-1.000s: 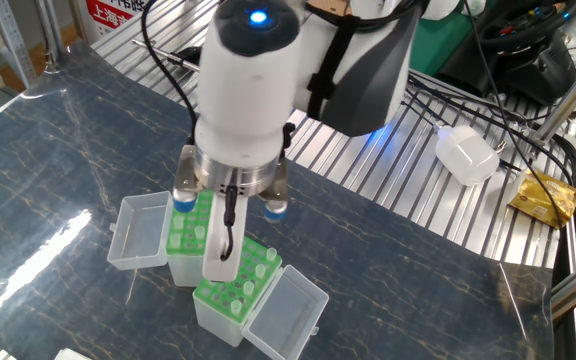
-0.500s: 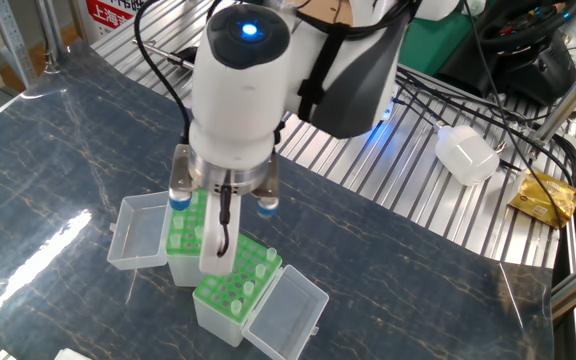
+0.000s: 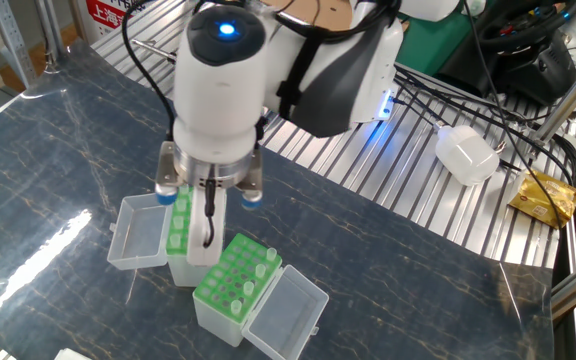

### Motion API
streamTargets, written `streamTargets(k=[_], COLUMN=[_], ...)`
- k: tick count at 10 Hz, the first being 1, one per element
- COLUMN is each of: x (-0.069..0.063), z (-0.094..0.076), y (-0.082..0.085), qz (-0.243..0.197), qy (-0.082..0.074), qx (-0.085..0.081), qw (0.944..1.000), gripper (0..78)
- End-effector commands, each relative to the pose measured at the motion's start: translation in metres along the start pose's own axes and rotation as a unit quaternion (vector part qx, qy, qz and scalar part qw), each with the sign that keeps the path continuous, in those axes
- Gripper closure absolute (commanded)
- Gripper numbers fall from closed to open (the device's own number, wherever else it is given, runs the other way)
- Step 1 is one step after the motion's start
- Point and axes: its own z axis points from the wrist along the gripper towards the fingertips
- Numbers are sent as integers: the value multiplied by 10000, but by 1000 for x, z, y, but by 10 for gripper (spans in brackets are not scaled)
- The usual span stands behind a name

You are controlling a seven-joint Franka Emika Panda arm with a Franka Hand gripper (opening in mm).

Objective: Transfer all large pipette tips from one holder to another

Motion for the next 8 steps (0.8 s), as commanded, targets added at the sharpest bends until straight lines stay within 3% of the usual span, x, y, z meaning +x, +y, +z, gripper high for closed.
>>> streamTargets(k=[1,8], x=[-6,1], z=[6,20], y=[-9,-12], qz=[-75,13], qy=[76,73], qx=[-79,-104], qw=[9999,9999], gripper=[1,1])
